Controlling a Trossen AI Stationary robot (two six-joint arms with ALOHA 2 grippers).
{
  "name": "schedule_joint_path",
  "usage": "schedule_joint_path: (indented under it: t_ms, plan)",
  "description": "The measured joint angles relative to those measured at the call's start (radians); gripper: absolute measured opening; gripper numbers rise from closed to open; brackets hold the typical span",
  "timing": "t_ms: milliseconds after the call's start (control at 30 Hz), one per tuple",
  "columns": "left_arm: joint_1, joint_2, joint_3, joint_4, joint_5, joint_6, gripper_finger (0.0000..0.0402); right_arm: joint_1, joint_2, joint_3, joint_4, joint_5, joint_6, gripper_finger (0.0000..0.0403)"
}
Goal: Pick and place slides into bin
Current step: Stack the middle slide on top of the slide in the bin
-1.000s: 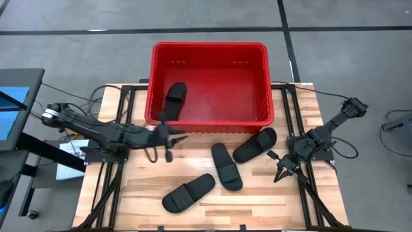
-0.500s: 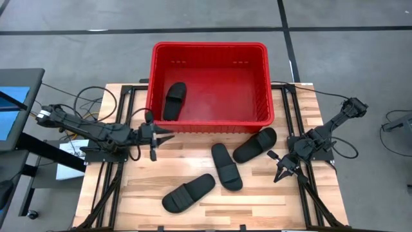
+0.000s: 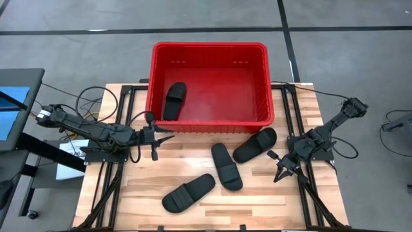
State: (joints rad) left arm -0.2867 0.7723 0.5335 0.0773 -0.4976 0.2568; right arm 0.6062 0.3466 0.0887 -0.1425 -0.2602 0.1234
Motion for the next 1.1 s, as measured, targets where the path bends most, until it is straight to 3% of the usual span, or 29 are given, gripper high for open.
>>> schedule_joint_path:
  t_ms: [400, 667, 900, 1100]
  plan:
    - [0.0, 0.0, 0.0, -0.099, -0.005, -0.006, 0.0071, -0.068, 0.0, 0.0, 0.075, 0.06, 0.029, 0.0]
    - [0.0, 0.0, 0.001, -0.042, -0.006, 0.019, 0.0071, -0.105, 0.0, 0.0, 0.238, 0.061, 0.044, 0.0]
    - [0.0, 0.0, 0.001, -0.05, -0.006, 0.02, 0.0071, -0.12, 0.0, 0.0, 0.5, 0.061, 0.026, 0.0]
    - [0.0, 0.0, 0.001, -0.05, -0.006, 0.019, 0.0071, -0.11, 0.0, 0.0, 0.545, 0.061, -0.14, 0.0]
